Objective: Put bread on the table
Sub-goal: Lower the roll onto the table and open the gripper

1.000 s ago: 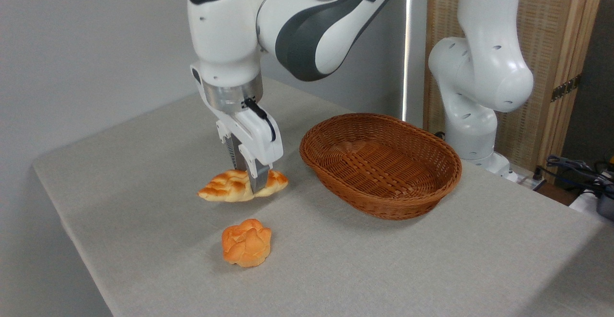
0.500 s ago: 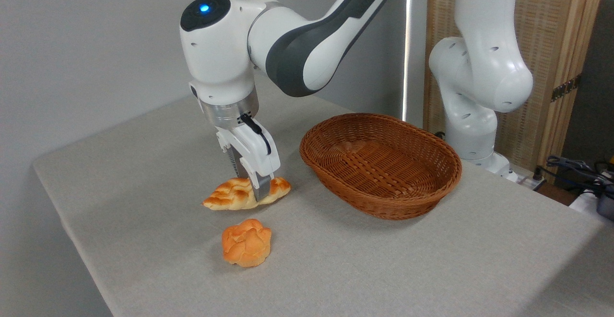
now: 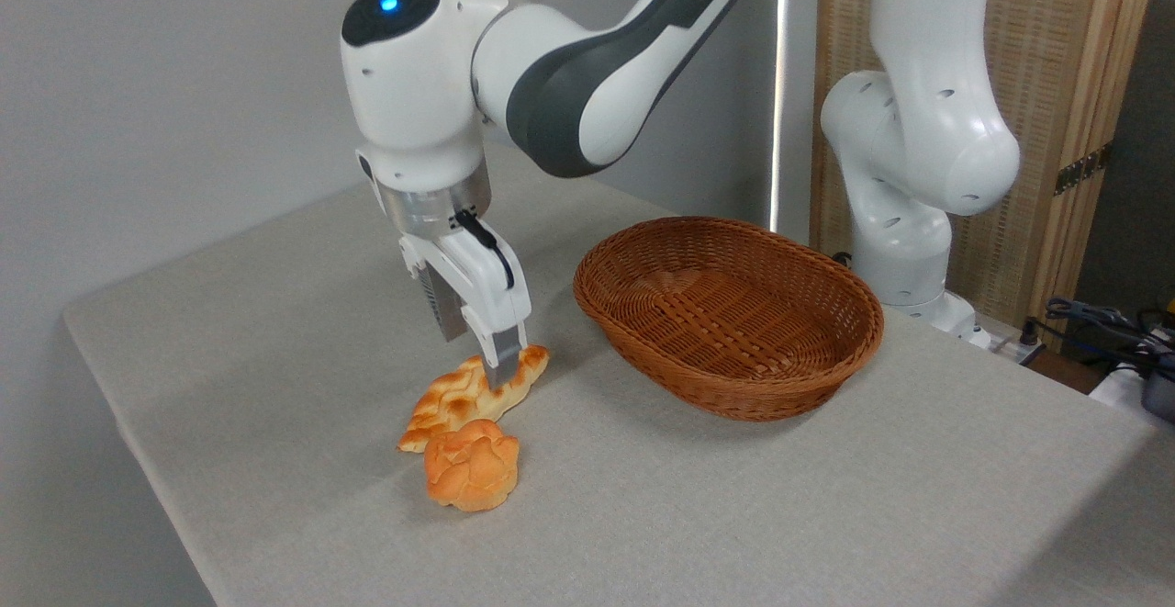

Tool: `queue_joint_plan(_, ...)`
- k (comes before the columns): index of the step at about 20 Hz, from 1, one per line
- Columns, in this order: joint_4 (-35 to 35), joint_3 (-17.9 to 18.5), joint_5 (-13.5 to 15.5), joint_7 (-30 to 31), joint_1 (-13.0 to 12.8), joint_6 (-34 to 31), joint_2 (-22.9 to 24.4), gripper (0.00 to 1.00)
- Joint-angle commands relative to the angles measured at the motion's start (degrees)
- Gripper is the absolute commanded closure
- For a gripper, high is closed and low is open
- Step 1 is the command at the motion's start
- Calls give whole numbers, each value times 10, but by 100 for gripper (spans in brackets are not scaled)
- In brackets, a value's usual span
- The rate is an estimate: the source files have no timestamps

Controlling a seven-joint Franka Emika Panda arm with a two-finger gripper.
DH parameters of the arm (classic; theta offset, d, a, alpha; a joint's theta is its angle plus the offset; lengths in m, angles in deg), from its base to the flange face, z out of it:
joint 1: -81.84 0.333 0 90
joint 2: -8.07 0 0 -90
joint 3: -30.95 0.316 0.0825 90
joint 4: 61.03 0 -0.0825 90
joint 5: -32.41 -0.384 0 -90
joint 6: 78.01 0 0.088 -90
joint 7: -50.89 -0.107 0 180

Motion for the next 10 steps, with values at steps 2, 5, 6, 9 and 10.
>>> queue_joint_plan(2, 79, 19, -4, 7, 7, -72, 27, 0)
queue_joint_plan(5, 162, 24, -27, 7, 32, -159, 31, 0)
queue_joint_plan(6, 183, 22, -27, 6, 47, -178, 34, 0)
queue_joint_plan(9, 223, 15, -29, 5, 72, -204, 34, 0)
queue_joint_plan(10, 236, 13, -37, 6, 75, -205, 33, 0)
